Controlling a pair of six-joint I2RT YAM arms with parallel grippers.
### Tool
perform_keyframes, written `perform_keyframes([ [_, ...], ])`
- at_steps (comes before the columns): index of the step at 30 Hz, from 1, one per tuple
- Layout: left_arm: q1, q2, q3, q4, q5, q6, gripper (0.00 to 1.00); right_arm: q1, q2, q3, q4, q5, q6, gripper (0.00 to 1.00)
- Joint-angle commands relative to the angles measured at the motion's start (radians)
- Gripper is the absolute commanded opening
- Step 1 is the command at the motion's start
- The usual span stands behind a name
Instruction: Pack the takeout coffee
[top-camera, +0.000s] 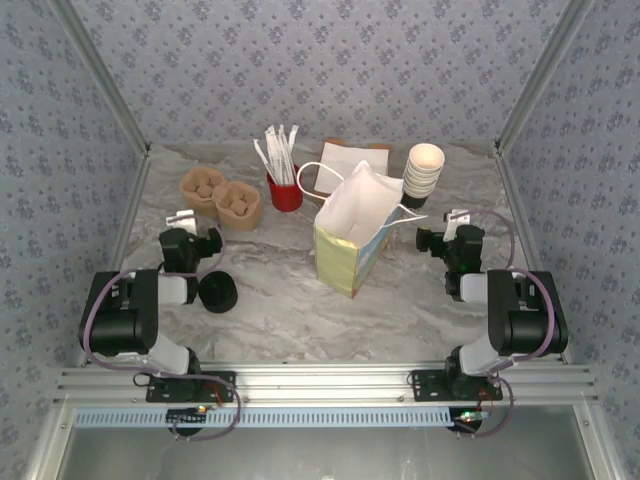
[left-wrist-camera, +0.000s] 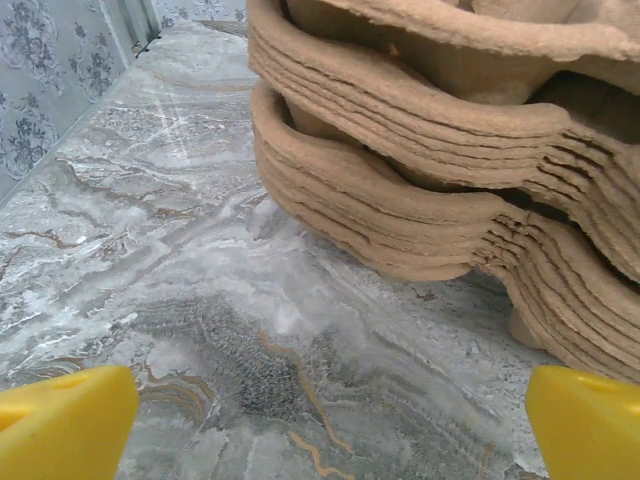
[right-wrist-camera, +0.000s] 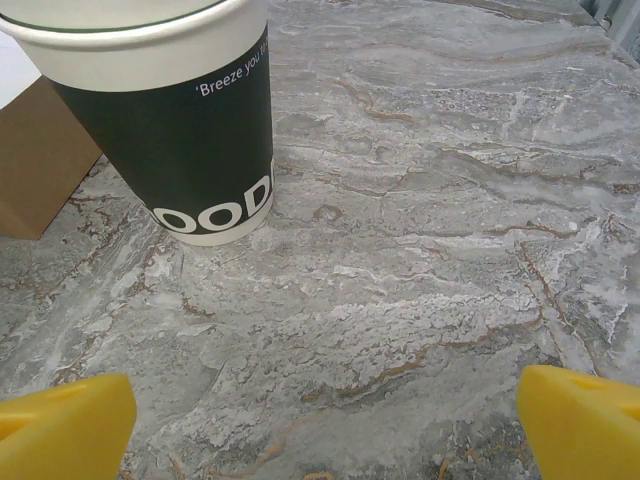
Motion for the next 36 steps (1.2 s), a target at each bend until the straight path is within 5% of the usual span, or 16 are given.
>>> perform_keyframes([
  [1,-0.007,0.008,0.017,0.005,-0.004,0.008,0.99,0.001,-0.007,0.024,-0.013,0.010,-0.015,1.00],
  [26,-0.007,-0.002,0.018,-0.002,0.004,0.012,0.99,-0.009,-0.007,0.022,-0.011,-0.005,-0.009,1.00],
  [29,-0.006,-0.088,0.010,-0.061,-0.032,-0.005,0.99,-0.008,-0.046,0.017,-0.033,0.018,0.000,1.00],
  [36,-0.008,-0.466,0.063,-0.453,-0.130,-0.095,0.99,-0.050,-0.303,0.157,-0.462,0.066,0.086,1.00],
])
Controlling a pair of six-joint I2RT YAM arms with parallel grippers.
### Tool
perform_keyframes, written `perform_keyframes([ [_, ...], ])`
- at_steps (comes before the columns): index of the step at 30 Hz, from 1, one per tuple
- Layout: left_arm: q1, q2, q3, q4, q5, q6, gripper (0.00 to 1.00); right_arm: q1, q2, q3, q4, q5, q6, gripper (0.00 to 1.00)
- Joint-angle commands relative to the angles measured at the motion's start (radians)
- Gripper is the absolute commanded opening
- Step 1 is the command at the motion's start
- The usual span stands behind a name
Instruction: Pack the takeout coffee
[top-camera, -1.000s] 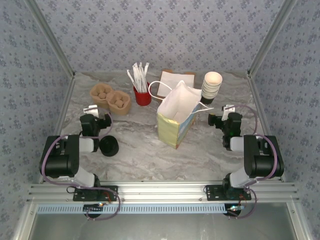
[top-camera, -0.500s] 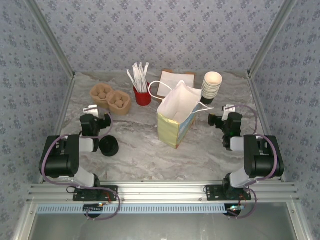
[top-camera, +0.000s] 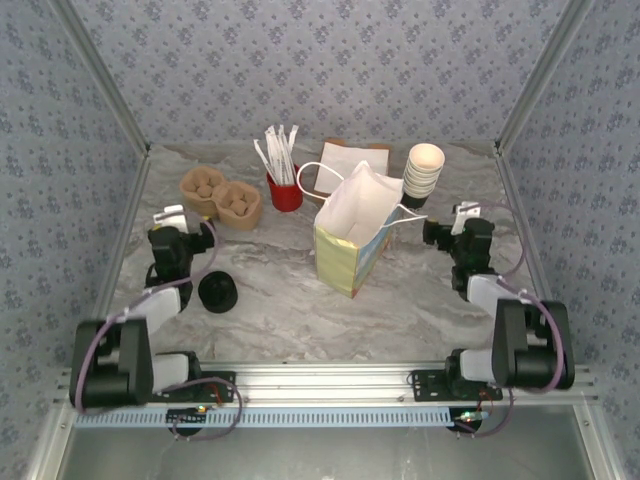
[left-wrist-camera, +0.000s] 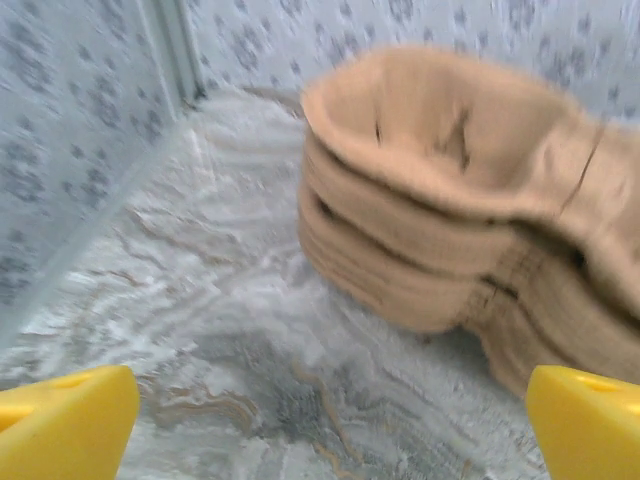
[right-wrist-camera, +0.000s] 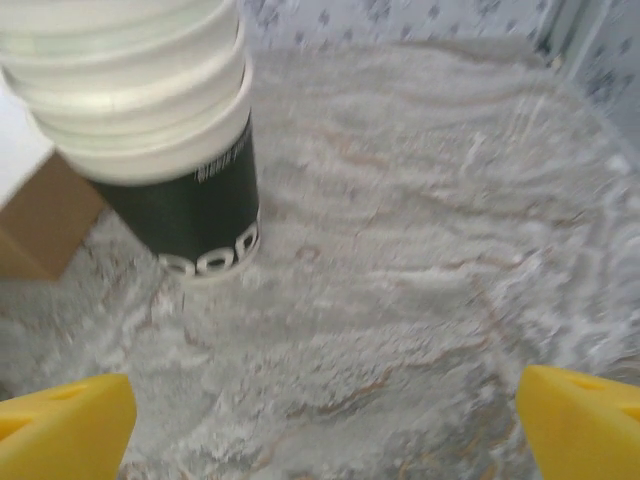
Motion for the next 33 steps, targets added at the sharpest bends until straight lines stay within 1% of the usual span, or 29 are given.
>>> perform_keyframes([
  [1,-0.005,-0.161,0.069,-0.234,-0.069,-0.074,0.99,-0.042,-0.103,0.130,-0.297,0.036,0.097,1.00],
  [4,-0.004,-0.265,0.152,-0.401,-0.093,-0.140,0.99,-0.082,-0.138,0.275,-0.533,0.011,0.185,1.00],
  [7,-0.006,-0.310,0.268,-0.590,-0.109,-0.216,0.99,-0.113,-0.138,0.446,-0.750,-0.038,0.285,0.99],
  [10,-0.021,-0.307,0.430,-0.828,-0.125,-0.274,0.99,-0.149,-0.105,0.623,-0.948,-0.151,0.346,0.92],
  [12,-0.035,-0.296,0.522,-0.946,-0.121,-0.283,0.99,-0.158,-0.086,0.717,-1.037,-0.223,0.351,0.92],
  [14,-0.053,-0.290,0.583,-1.016,-0.121,-0.296,0.99,-0.158,-0.073,0.808,-1.095,-0.264,0.367,0.93],
  [15,-0.059,-0.284,0.616,-1.057,-0.136,-0.342,0.99,-0.157,-0.066,0.842,-1.125,-0.284,0.377,0.93],
  [16,-0.058,-0.275,0.650,-1.098,-0.123,-0.373,0.99,-0.154,-0.055,0.872,-1.159,-0.294,0.391,0.92],
  [18,-0.078,-0.263,0.693,-1.131,-0.069,-0.386,0.99,-0.148,-0.029,0.927,-1.201,-0.317,0.399,0.89],
  [22,-0.162,-0.234,0.764,-1.155,-0.018,-0.371,0.99,-0.133,0.031,0.988,-1.237,-0.323,0.437,0.77],
  [25,-0.231,-0.174,0.833,-1.216,-0.016,-0.349,0.99,-0.105,0.091,1.041,-1.260,-0.314,0.453,0.70],
  [28,-0.298,-0.153,0.837,-1.203,-0.005,-0.317,0.99,-0.051,0.147,1.094,-1.268,-0.272,0.454,0.69],
  [30,-0.332,-0.158,0.818,-1.164,0.003,-0.299,0.99,-0.022,0.188,1.128,-1.271,-0.250,0.452,0.68],
  [33,-0.393,-0.163,0.805,-1.118,0.030,-0.249,0.99,0.000,0.253,1.178,-1.288,-0.218,0.451,0.64],
])
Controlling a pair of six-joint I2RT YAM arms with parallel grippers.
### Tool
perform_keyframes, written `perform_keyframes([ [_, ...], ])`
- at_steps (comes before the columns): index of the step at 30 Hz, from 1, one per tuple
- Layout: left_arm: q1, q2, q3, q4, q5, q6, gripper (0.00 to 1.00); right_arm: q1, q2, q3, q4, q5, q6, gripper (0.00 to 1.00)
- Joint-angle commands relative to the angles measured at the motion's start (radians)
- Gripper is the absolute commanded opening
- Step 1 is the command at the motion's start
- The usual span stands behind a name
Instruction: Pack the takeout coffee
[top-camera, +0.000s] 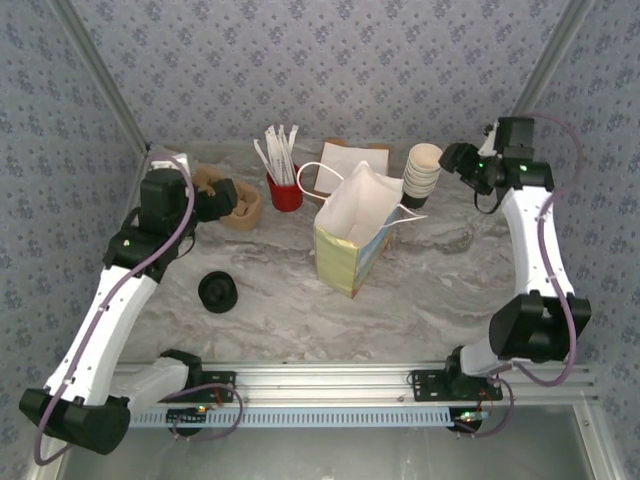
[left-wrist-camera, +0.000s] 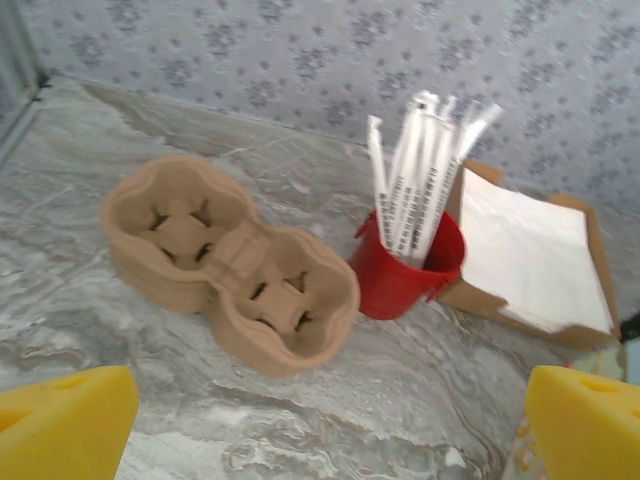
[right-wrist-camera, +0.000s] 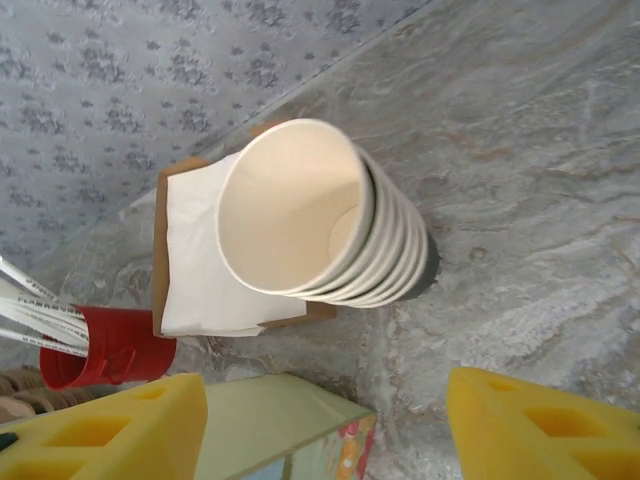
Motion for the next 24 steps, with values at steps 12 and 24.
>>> perform_keyframes([
  [12,-0.149,-0.043,-0.038,0.086,0.019,0.158,0.99,0.048,0.266,0.280,-0.128,0.134,-0.022,0.52],
  [24,-0.149,-0.045,-0.066,0.102,0.022,0.181,0.99,0.068,0.392,0.378,-0.168,0.134,-0.053,0.36],
])
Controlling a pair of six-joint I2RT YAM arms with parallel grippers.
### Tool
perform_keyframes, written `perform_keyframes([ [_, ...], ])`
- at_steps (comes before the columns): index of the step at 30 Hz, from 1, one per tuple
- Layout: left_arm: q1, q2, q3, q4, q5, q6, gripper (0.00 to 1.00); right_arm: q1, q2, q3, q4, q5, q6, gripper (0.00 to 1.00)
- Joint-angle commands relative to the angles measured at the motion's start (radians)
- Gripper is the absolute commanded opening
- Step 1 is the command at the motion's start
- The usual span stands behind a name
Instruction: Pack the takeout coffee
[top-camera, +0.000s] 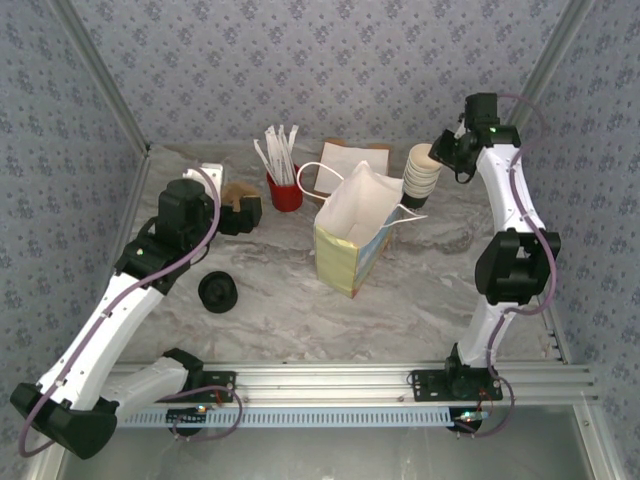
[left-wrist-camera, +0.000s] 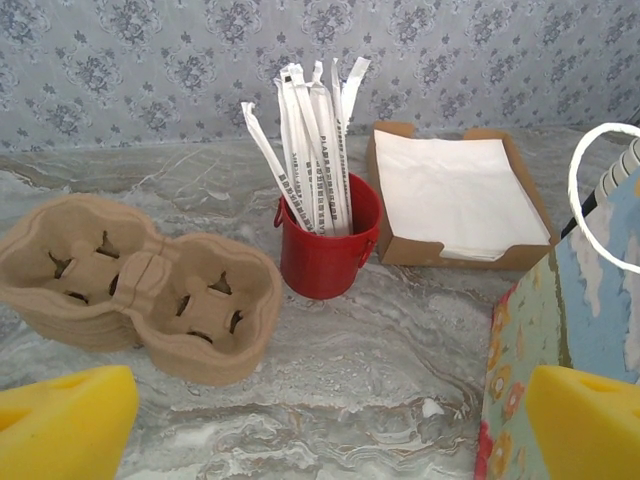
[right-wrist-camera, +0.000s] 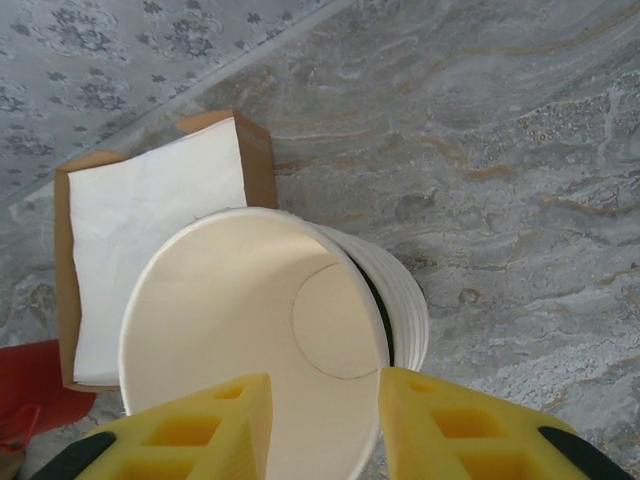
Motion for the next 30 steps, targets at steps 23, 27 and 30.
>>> perform_keyframes([
  [23,-0.005,-0.023,-0.019,0.053,0.016,0.014,0.99,0.038,-0.004,0.119,-0.108,0.150,-0.083,0.41],
  [27,-0.005,-0.031,-0.032,0.060,0.007,0.016,0.99,0.037,0.025,0.128,-0.111,0.149,-0.078,0.41],
  [30,-0.004,-0.043,-0.048,0.072,0.007,0.010,0.99,0.037,0.040,0.128,-0.110,0.150,-0.072,0.39],
])
